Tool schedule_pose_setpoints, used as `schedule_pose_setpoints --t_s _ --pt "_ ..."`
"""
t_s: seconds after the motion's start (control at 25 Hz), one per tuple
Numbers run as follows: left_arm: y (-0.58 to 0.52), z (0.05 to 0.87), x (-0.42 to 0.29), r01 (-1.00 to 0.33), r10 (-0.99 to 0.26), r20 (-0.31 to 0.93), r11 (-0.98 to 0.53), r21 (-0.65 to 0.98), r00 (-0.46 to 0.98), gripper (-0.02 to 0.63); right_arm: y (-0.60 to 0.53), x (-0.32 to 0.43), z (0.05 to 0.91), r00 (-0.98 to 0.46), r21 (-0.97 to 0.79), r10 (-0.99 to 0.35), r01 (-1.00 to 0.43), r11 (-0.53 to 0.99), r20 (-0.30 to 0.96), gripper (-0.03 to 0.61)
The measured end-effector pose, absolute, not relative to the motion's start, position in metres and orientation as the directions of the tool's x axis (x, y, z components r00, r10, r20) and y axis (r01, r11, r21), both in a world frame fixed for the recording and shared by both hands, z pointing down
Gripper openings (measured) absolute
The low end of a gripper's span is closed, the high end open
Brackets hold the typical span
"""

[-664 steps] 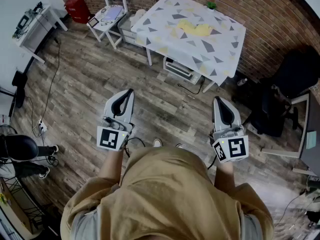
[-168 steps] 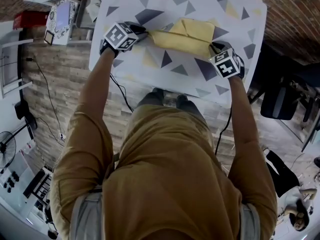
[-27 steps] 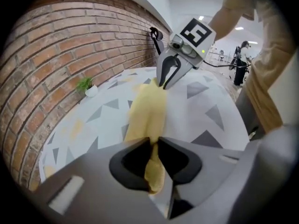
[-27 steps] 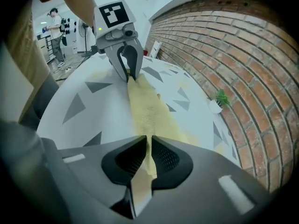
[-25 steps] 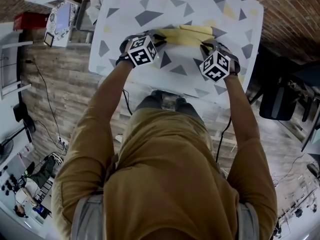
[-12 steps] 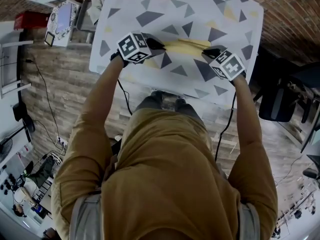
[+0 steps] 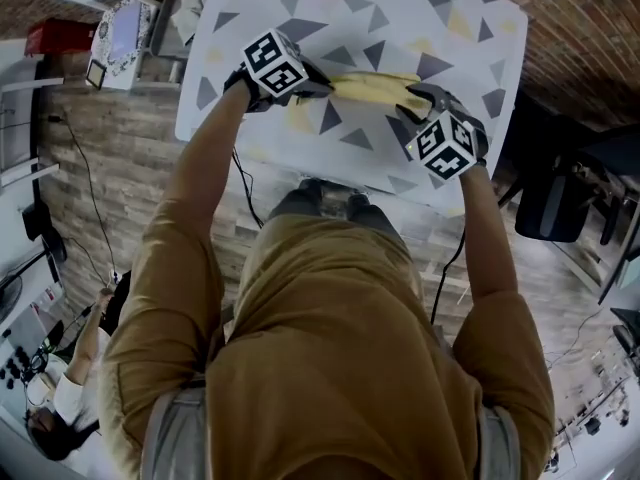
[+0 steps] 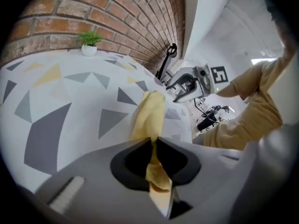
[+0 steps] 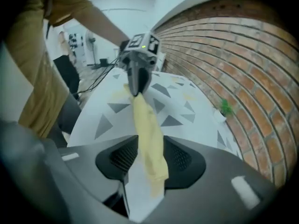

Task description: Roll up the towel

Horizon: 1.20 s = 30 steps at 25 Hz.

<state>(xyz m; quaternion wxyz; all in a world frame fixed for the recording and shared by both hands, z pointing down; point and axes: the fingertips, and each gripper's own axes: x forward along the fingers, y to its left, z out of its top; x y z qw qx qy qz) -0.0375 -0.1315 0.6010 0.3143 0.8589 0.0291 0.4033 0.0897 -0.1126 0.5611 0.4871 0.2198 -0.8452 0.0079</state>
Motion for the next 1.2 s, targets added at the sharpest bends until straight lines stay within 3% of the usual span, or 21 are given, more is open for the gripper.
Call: schedule_pose_setpoints --t_s 0.08,0.24,0.32,0.4,0.44,0.6,0.88,1.2 --pt "-0.13 0.598 -0.037 -0.19 0.319 0.659 -0.792 0.58 0.681 0.1 -0.1 0.075 0.572 -0.409 0.258 -0.361 -0.285 0.923 0.838 0.224" --pt "-0.123 0.59 -0.035 -0.148 0.339 0.632 -0.794 0.589 0.697 0.1 -0.107 0.071 0.603 -0.357 0.285 -0.361 -0.249 0.926 0.862 0.23" --pt "-0.12 0.59 -0.037 -0.137 0.347 0.626 -0.794 0.593 0.698 0.1 -0.11 0.078 0.612 -0.333 0.261 -0.334 -0.246 0.933 0.882 0.215" --pt "-0.116 0.59 -0.04 -0.128 0.361 0.615 -0.785 0.606 0.701 0.1 -0.105 0.08 0.608 -0.348 0.217 -0.294 -0.242 0.946 0.89 0.065" --pt "-0.114 0.59 -0.041 -0.122 0.369 0.606 -0.778 0.616 0.704 0.1 -0.101 0.08 0.603 -0.368 0.178 -0.263 -0.249 0.952 0.892 0.038" --pt "-0.116 0.589 -0.045 -0.127 0.382 0.57 -0.742 0.659 0.727 0.1 -0.1 0.077 0.593 -0.456 -0.051 -0.112 -0.33 0.943 0.883 0.032" --pt "-0.135 0.606 -0.048 -0.212 0.338 0.574 -0.697 0.685 0.746 0.101 -0.135 0.08 0.599 -0.552 -0.331 0.005 -0.493 0.805 0.834 0.034" --pt "-0.161 0.626 -0.063 -0.358 0.228 0.673 -0.704 0.613 0.703 0.103 -0.149 0.093 0.614 -0.624 -0.521 0.02 -0.635 0.57 0.781 0.037"
